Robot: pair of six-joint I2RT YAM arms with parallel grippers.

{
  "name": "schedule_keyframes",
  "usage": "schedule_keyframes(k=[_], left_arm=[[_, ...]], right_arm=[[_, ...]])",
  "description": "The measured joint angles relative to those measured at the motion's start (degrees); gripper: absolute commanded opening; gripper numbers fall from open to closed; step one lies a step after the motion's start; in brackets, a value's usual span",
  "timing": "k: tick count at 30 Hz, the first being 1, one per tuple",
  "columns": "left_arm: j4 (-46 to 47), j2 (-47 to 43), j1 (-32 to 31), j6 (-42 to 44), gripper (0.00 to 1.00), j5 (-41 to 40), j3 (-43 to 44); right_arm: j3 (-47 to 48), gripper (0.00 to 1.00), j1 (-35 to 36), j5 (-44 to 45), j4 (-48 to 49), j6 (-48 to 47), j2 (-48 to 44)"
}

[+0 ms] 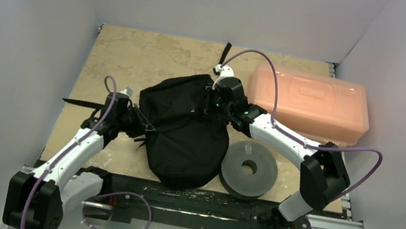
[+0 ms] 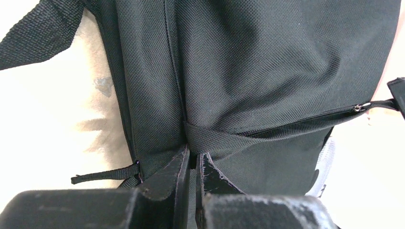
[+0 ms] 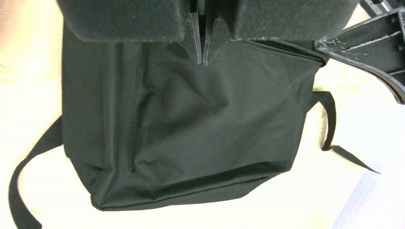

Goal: Pack the student bag
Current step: Zip the student bag at the center of the board.

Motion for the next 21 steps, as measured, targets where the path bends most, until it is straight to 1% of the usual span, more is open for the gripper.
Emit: schedule_keyframes(k=[1, 2, 6, 15, 21], left_arm=[[-1.0, 0.8, 0.0, 0.3, 0.00, -0.3, 0.9], [-1.5, 1.3, 0.0, 0.6, 0.00, -0.6, 1.4], [-2.9, 1.7, 0.2, 0.7, 0.00, -1.5, 2.5], [-5.8, 0.8, 0.7, 0.5, 0.00, -3.8, 2.9], [-6.1, -0.8, 0.7, -1.0, 0.00, -4.0, 2.8]], right_arm=[[0.4, 0.03, 0.0, 0.2, -0.5, -0.4, 0.2], [0.8, 0.00, 0.0, 0.6, -1.2, -0.9, 0.2], [1.7, 0.00, 0.5, 2.5, -2.9, -2.1, 0.2], [1.7, 0.00, 7.2, 16.0, -4.9, -5.5, 0.3], [3.5, 0.00, 7.7, 20.8, -5.8, -5.2, 2.2]])
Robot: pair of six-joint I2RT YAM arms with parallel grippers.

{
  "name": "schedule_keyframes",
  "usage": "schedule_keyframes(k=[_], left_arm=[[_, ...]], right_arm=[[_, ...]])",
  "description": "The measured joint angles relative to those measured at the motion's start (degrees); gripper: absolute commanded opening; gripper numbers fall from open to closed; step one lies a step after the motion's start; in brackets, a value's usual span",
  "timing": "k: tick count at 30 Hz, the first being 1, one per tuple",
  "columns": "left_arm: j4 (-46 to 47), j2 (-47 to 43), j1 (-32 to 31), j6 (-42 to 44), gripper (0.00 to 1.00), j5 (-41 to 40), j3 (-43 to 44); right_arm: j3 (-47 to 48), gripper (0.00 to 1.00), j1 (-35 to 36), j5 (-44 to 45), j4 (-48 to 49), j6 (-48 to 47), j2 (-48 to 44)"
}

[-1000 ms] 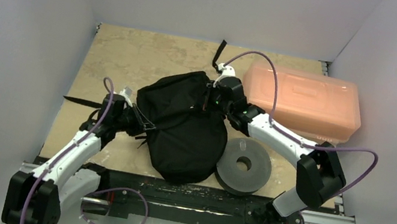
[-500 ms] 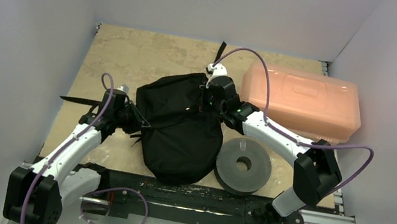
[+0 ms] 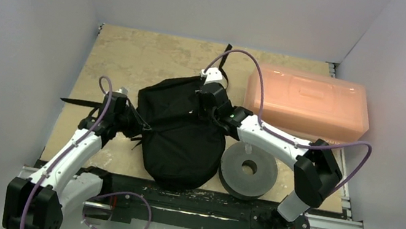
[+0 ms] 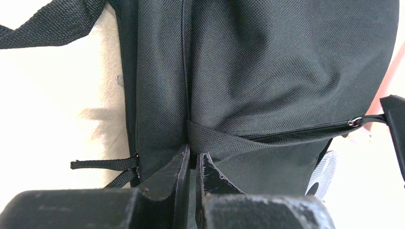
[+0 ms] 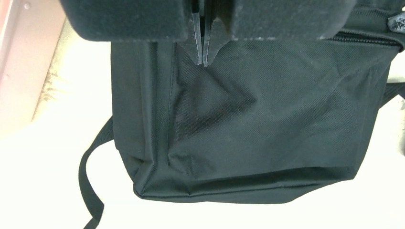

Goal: Pack the student bag
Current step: Zip the student bag at the center of the board.

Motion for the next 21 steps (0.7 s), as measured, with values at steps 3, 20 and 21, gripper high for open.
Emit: schedule_keyframes(k=[3, 20, 21], left_arm=[[-0.2, 0.1, 0.0, -0.8, 0.00, -0.3, 0.0], [-10.7, -10.0, 0.3, 5.7, 0.68, 4.7, 9.1], [-9.8, -9.6, -1.0, 5.7, 0.68, 5.5, 9.5]], right_arm=[[2.6, 0.24, 0.0, 0.0, -1.1, -0.9, 1.6], [-2.7, 0.84, -1.4, -6.8, -5.8, -0.4, -23.0], [-3.3, 0.84, -1.4, -7.0, -5.7, -0.1, -24.3]])
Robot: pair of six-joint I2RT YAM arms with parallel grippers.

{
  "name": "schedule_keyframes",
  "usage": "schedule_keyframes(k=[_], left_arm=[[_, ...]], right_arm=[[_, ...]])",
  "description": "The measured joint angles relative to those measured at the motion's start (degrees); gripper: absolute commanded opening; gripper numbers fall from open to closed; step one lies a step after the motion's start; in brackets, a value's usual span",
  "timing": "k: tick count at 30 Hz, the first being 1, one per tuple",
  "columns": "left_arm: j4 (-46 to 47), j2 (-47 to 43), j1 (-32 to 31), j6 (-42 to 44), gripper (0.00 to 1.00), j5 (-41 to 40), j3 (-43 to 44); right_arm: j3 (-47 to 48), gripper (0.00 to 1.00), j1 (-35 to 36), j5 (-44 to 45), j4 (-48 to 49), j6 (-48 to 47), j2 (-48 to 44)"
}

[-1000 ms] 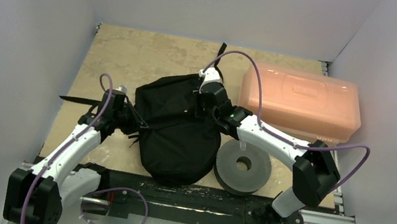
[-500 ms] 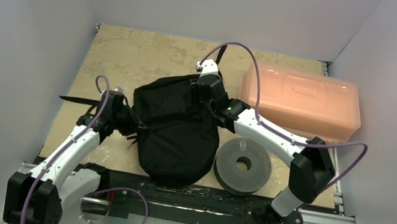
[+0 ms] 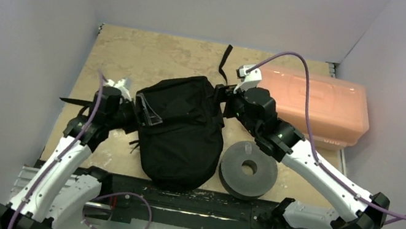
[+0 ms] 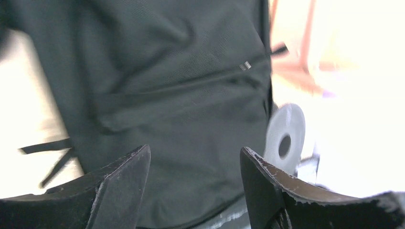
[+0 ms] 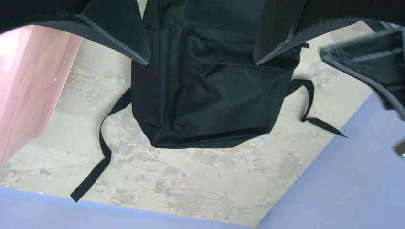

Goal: Pack the student bag
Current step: Zip the student bag at the center of the board, then move the student bag to the center of the board, then reset both arms

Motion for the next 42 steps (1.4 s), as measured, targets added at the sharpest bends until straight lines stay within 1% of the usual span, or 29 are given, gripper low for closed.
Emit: schedule_keyframes(k=[4, 6, 8, 11, 14, 16, 19, 21, 25, 28, 31, 34, 38, 42], left_arm=[[3.8, 6.1, -12.8, -1.1, 0.69, 0.3, 0.3], [6.4, 12.2, -18.7, -1.8, 0.69, 0.1, 1.0], [9.8, 18.7, -21.6, -3.0, 0.69, 0.2, 1.4], [12.8, 27.0, -22.2, -3.6, 0.71, -0.3, 2.7], [12.4, 34.6, -20.6, -3.3, 0.71, -2.4, 7.1], [12.2, 39.8, -17.0, -3.8, 0.71, -0.2, 11.3], [12.6, 45.9, -10.4, -5.1, 0.71, 5.3, 16.2], [12.6, 48.8, -7.1, -5.4, 0.73, 6.8, 18.9], [10.1, 53.3, -1.6, -3.6, 0.77, 4.2, 26.0], [5.8, 55.4, 0.9, 0.0, 0.80, -0.3, 32.1], [2.2, 54.8, 1.6, 4.0, 0.81, -5.1, 37.0], [-0.8, 50.4, 1.3, 7.8, 0.81, -7.0, 39.5], [-3.4, 37.9, 0.7, 11.2, 0.82, -6.2, 39.7], [-2.8, 23.0, -1.3, 13.5, 0.87, -3.7, 40.0]], right_arm=[[-1.2, 0.85, 0.0, -0.4, 0.1, 0.5, -2.5], [-1.7, 0.86, 0.0, -0.4, 0.1, 0.7, -2.8], [-2.4, 0.86, 0.0, -0.4, -0.1, 1.0, -3.2], [-3.9, 0.87, 0.0, -0.4, -0.6, 1.3, -4.3], [-5.8, 0.88, 0.0, -0.2, -1.0, 1.6, -6.4], [-7.1, 0.89, 0.0, -0.1, -1.3, 1.7, -7.9], [-8.2, 0.89, 0.0, 0.3, -1.9, 1.7, -9.8], [-8.4, 0.89, 0.0, 0.6, -2.0, 1.7, -10.3], [-8.4, 0.90, 0.0, 1.4, -2.1, 1.7, -10.5], [-8.4, 0.96, 0.0, 2.8, -2.4, 1.8, -10.8], [-8.4, 0.99, 0.0, 6.9, -3.2, 2.6, -11.6], [-8.1, 0.99, 0.0, 12.2, -4.8, 3.3, -12.8], [-6.1, 0.99, 0.0, 15.9, -6.2, 2.3, -14.9], [-3.5, 0.99, 0.0, 17.7, -6.1, -0.4, -18.0]])
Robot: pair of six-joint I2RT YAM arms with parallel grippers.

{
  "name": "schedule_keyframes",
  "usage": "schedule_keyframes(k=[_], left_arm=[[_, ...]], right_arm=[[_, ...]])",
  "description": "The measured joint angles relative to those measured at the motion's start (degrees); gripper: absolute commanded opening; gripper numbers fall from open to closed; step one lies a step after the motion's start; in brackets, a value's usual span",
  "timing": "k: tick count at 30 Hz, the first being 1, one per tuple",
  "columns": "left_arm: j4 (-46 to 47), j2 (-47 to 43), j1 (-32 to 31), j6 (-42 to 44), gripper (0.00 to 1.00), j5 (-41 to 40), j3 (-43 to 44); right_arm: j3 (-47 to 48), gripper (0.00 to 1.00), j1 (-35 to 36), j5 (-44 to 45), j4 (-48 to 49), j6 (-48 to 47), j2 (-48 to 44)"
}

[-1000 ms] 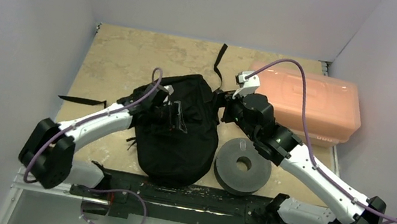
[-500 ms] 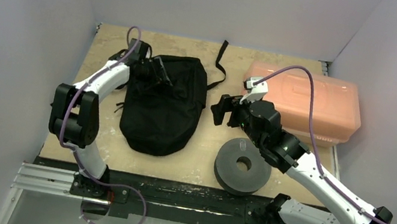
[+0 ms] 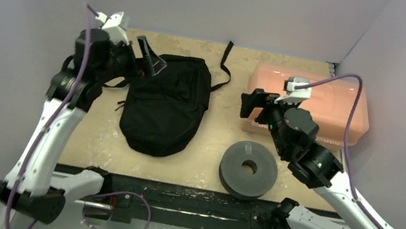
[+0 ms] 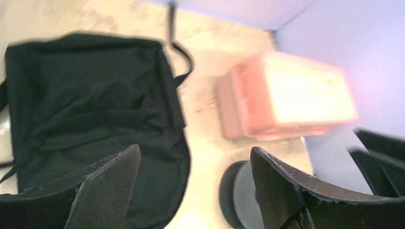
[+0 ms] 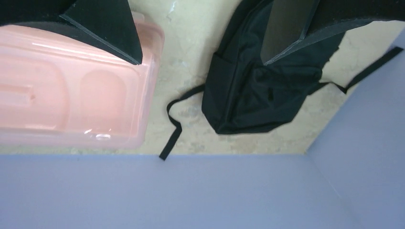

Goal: Pack the student bag
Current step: Reset both arms

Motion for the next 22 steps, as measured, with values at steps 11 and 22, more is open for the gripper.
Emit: schedule_keyframes(k=[11, 22], left_arm=[[7.8, -30.5, -3.3, 3.8, 0.94, 1.2, -0.1], [8.2, -38.3, -3.3, 5.0, 0.95, -5.0, -5.5]], right_arm=[[5.3, 0.99, 0.0, 1.9, 1.9, -7.6, -12.1], [4.7, 0.99, 0.0, 4.5, 7.8, -10.2, -24.7]])
